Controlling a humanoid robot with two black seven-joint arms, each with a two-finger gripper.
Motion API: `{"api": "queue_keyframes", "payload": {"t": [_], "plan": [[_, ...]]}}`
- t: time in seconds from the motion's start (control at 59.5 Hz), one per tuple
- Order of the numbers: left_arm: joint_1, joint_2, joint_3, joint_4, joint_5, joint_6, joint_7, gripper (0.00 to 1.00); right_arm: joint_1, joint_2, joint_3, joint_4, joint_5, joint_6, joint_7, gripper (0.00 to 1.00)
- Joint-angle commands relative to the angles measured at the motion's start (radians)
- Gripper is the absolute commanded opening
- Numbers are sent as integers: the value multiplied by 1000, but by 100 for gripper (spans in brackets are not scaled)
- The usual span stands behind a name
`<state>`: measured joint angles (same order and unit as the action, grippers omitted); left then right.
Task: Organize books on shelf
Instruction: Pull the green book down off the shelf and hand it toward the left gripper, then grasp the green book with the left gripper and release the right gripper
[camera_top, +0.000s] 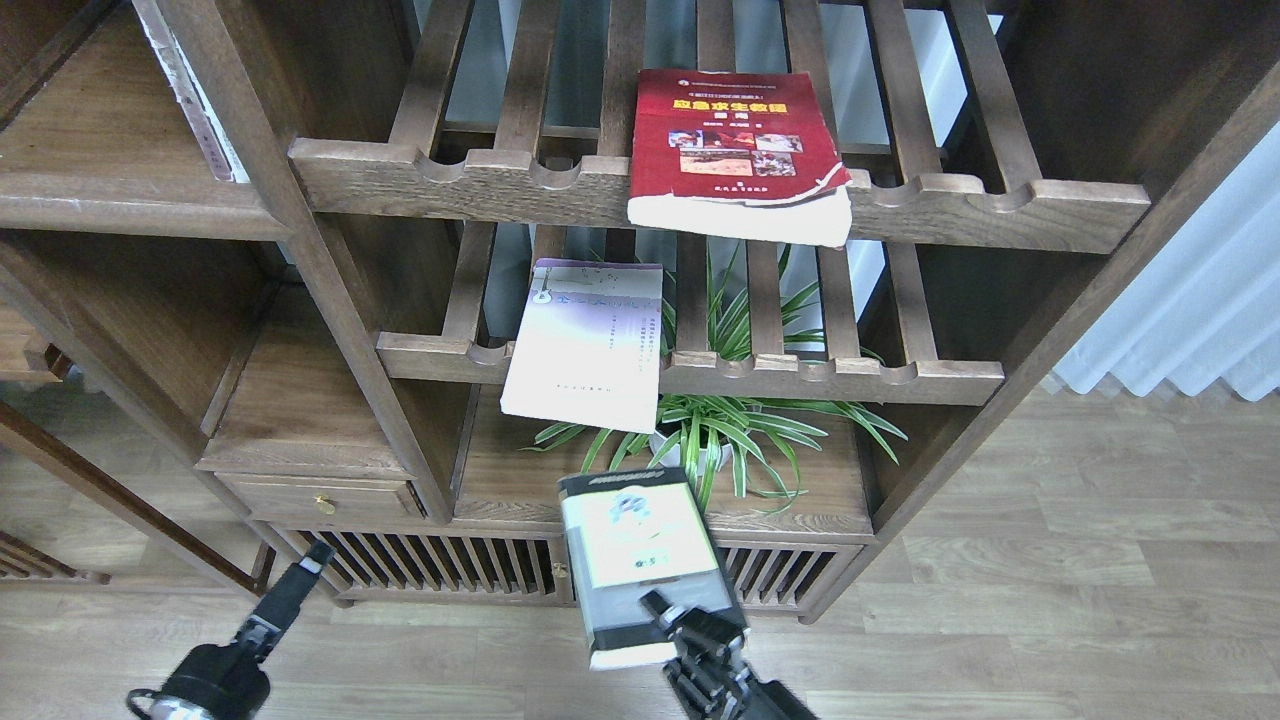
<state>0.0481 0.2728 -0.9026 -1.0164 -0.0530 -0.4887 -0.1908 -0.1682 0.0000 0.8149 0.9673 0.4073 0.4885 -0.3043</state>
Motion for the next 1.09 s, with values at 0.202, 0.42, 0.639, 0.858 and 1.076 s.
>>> {"api": "queue_keyframes", "payload": {"t": [0.202,0.42,0.639,0.858,1.076], "plan": [[-5,-24,188,-34,-151,0,-9,100,36,0,-23,-13,1,0,-33,10],[-33,-70,217,-33,-209,0,-10,99,36,0,-39,-13,-1,0,-64,10],[-59,-93,249,-19,-212,0,-9,96,33,0,-91,-13,-1,0,-72,10],[-68,-122,281,-17,-212,0,-9,89,33,0,-111,-13,-1,0,-72,10],[-70,-130,318,-19,-212,0,-6,70,33,0,-122,-13,-1,0,-73,10]]}}
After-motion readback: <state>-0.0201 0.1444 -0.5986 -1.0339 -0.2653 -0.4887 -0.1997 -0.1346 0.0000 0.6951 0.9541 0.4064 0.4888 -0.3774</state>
